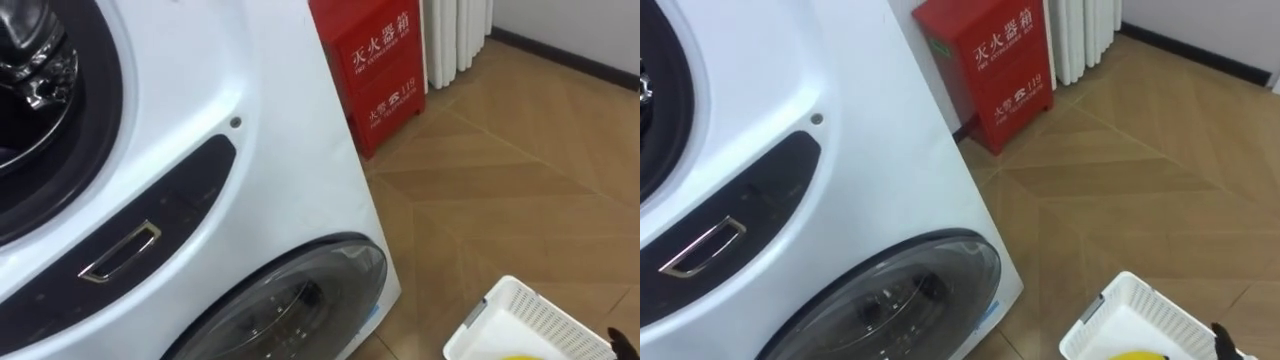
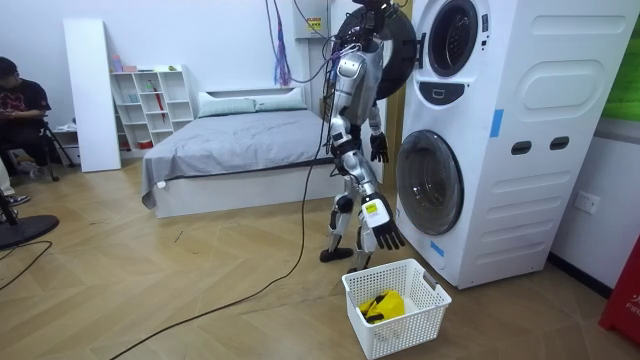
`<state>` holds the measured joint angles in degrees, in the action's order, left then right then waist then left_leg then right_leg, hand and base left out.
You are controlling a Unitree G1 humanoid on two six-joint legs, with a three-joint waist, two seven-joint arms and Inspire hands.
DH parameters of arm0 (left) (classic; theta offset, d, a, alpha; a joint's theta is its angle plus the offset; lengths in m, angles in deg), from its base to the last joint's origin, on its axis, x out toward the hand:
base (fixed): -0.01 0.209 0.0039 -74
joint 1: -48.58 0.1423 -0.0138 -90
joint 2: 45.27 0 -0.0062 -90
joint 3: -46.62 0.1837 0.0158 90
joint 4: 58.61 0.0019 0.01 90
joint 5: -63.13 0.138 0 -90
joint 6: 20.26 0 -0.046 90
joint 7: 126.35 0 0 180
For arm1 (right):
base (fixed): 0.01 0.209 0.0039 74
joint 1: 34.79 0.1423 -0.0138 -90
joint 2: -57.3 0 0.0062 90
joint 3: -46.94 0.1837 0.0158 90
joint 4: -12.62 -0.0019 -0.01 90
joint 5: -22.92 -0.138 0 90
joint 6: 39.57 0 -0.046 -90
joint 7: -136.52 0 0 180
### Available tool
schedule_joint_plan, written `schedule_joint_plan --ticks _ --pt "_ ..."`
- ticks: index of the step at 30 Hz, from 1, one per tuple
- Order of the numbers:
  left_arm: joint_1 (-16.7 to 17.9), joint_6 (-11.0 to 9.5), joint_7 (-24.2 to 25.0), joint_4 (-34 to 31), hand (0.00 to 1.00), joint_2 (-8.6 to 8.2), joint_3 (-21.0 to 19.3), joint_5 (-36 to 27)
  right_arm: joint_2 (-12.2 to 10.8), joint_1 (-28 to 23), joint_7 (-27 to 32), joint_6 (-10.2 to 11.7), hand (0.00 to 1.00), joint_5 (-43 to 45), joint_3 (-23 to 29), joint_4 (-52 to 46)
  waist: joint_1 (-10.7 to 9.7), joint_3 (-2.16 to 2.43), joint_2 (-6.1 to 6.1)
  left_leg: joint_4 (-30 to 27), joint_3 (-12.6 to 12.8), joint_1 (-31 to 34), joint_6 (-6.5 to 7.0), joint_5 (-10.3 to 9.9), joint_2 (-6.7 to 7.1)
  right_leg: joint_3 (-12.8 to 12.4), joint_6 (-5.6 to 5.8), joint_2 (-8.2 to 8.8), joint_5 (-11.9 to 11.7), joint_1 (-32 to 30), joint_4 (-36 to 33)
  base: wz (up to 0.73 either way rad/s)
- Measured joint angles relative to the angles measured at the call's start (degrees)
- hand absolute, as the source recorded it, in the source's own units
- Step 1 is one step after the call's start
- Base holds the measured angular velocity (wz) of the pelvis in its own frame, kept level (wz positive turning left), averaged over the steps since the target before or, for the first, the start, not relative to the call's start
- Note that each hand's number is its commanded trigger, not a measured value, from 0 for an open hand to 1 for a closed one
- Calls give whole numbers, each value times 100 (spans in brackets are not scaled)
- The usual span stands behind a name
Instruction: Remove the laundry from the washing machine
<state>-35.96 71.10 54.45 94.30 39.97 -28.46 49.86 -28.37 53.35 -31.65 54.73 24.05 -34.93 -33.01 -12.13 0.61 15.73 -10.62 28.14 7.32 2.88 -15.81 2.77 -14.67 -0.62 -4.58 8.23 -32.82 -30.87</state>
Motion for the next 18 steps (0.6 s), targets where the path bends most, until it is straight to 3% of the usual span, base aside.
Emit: schedule_joint_plan --ticks 6,9,13,16,18 --pt "140 -6 -4 -16 0 0 -3 3 -20 -168 -107 0 0 91 -23 13 22 -4 -3 26 5 -4 0 0 -9 -49 6 -41 16 2 3 -1" --pt "191 -4 0 -100 0 6 -20 41 -76 -271 -164 0 0 119 -21 12 41 -28 -35 -9 -4 -51 -1 0 -15 -11 -2 -20 14 29 1 1" --pt "207 -7 -11 -101 0 5 -81 47 -89 -537 -331 -10 0 -127 -24 183 124 -103 -150 -6 -231 -312 -3 1 -34 200 -24 72 138 386 25 22" --pt "254 -10 -19 -101 0 -8 -102 52 -181 -522 -490 -80 0 -557 -83 530 202 -122 -262 -29 -425 -452 -3 1 -94 427 -8 144 154 662 165 35" --pt "374 -12 -29 -109 0 0 -216 58 -314 -514 -618 -88 0 -683 -243 671 207 -86 -417 -27 -604 -513 -11 6 -118 672 -40 223 150 798 214 46"
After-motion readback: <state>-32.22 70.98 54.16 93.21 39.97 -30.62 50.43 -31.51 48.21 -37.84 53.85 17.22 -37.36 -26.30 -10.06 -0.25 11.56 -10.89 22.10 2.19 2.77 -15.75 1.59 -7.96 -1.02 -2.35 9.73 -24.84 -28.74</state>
